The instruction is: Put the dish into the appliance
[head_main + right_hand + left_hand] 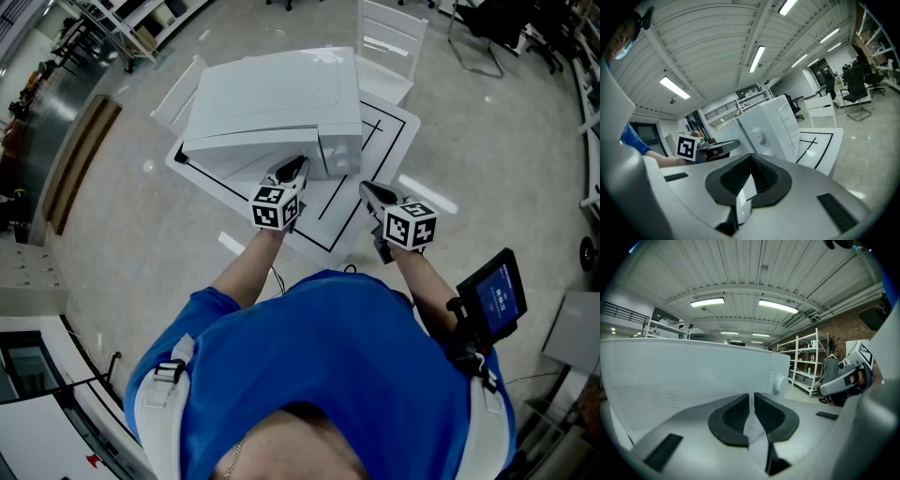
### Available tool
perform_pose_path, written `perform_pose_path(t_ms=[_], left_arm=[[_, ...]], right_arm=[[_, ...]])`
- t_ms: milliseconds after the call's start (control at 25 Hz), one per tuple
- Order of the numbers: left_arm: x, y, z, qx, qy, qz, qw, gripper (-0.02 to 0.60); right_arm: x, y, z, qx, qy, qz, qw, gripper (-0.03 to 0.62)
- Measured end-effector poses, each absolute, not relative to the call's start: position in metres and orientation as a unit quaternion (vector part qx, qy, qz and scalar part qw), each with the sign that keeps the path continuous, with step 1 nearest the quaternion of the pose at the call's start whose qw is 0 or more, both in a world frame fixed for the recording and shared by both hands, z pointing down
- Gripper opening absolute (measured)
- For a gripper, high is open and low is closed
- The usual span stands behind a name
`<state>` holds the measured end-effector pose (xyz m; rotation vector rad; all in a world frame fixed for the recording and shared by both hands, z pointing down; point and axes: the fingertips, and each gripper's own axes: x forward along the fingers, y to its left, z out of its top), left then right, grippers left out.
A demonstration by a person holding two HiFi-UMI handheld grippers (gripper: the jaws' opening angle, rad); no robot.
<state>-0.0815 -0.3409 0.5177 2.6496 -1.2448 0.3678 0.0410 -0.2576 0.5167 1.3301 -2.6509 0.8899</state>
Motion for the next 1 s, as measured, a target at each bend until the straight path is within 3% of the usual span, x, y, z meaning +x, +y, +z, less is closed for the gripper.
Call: perform_pose_path(t_ms=[360,1000], left_arm=[[-0.081,-0.353,0.513,0.882,-0.441,0.118,0.116,0.008],[-0.079,-0.356,0.514,0.886,-0.436,0.097,0.125,0.008]], right_arm=[[0.034,-0.256,0.515,0.421,-0.86,0.287,0.028,0.002],[0.038,-0.26,0.514,0.428,-0.856,0.289,0.026,0.002]])
